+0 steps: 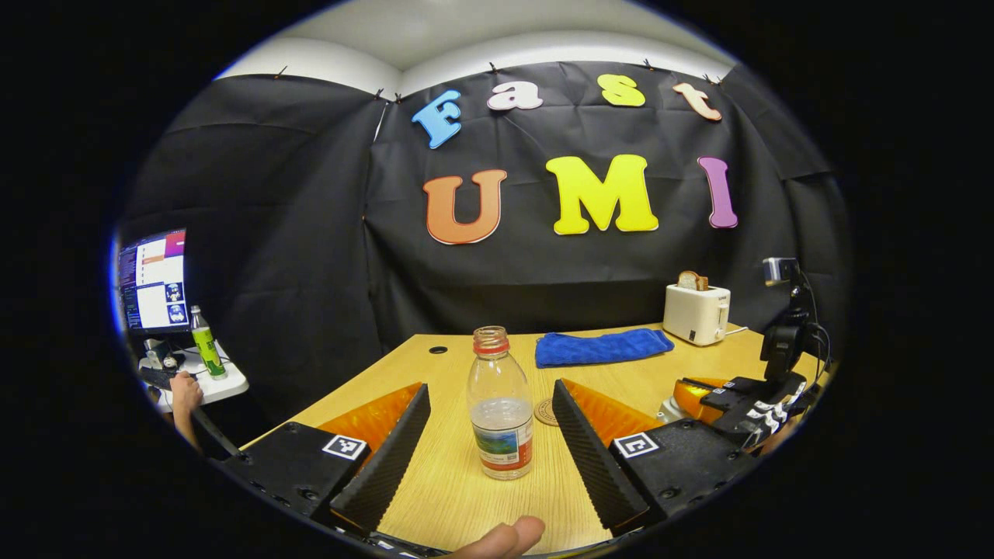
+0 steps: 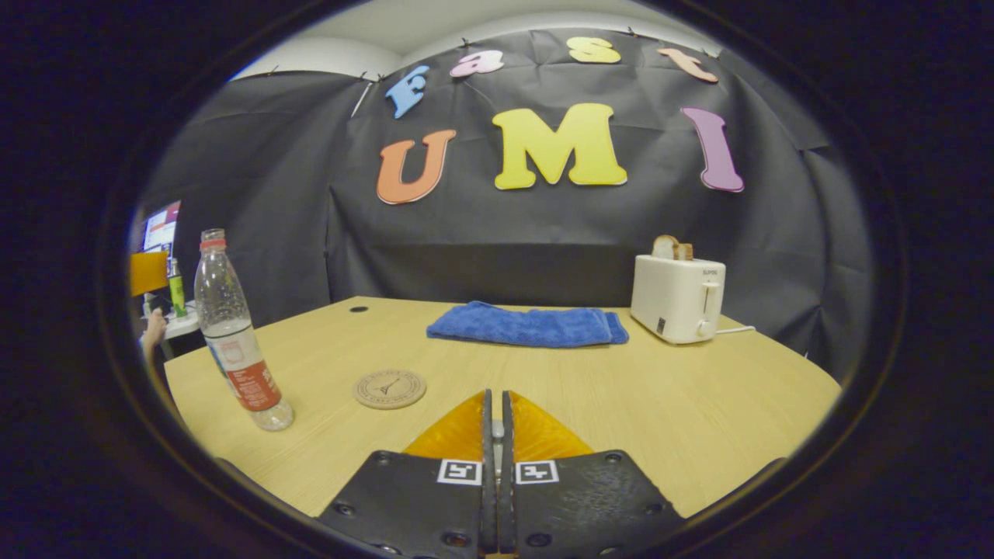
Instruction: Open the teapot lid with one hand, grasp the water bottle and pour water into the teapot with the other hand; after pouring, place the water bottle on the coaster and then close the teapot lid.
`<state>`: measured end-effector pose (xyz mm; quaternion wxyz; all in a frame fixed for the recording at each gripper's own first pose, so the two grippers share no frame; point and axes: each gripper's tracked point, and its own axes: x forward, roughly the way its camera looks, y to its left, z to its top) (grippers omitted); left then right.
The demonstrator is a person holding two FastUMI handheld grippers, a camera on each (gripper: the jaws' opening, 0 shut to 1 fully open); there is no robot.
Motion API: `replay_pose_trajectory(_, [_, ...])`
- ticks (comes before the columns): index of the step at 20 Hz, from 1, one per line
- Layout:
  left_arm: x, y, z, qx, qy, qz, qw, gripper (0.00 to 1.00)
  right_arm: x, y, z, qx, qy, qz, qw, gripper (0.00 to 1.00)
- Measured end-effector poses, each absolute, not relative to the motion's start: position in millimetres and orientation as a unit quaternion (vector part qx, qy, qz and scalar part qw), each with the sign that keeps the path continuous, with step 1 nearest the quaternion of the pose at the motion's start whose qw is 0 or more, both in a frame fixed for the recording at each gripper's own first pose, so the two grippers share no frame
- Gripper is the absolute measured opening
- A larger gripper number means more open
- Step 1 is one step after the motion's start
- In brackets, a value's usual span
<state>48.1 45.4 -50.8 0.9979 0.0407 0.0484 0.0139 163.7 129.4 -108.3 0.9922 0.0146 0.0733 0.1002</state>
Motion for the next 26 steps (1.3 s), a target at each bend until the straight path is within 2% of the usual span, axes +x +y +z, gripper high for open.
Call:
replay_pose_trajectory(5, [61.1, 32.0, -68.2, 0.019, 0.058, -0.02, 0.998, 0.99, 137.7, 112.9, -66.4, 0.015, 0.027, 0.094, 0.995, 0.01])
replay_pose_trajectory(8, [67.2, 35.9, -80.5, 0.011, 0.069, -0.016, 0.997, 0.99, 114.2, 91.4, -47.2, 0.009, 0.006, 0.086, 0.996, 0.01])
replay_pose_trajectory(14, [85.1, 31.0, -103.7, -0.016, 0.072, -0.04, 0.997, 0.99, 78.7, 44.1, -45.7, 0.018, -0.01, 0.065, 0.998, 0.01])
replay_pose_trajectory(18, [102.7, 48.8, -111.9, -0.011, 0.053, -0.024, 0.998, 0.99, 78.1, 21.6, -53.1, 0.034, -0.004, 0.062, 0.998, 0.01])
replay_pose_trajectory(23, [124.6, 46.0, -133.9, -0.03, 0.057, -0.046, 0.997, 1.0, 87.0, 1.7, -57.5, 0.049, 0.004, 0.047, 0.998, 0.01])
replay_pose_trajectory(26, [130.9, 44.5, -127.1, -0.023, 0.035, -0.053, 0.998, 0.99, 88.6, 0.7, -59.4, 0.049, 0.008, 0.047, 0.998, 0.01])
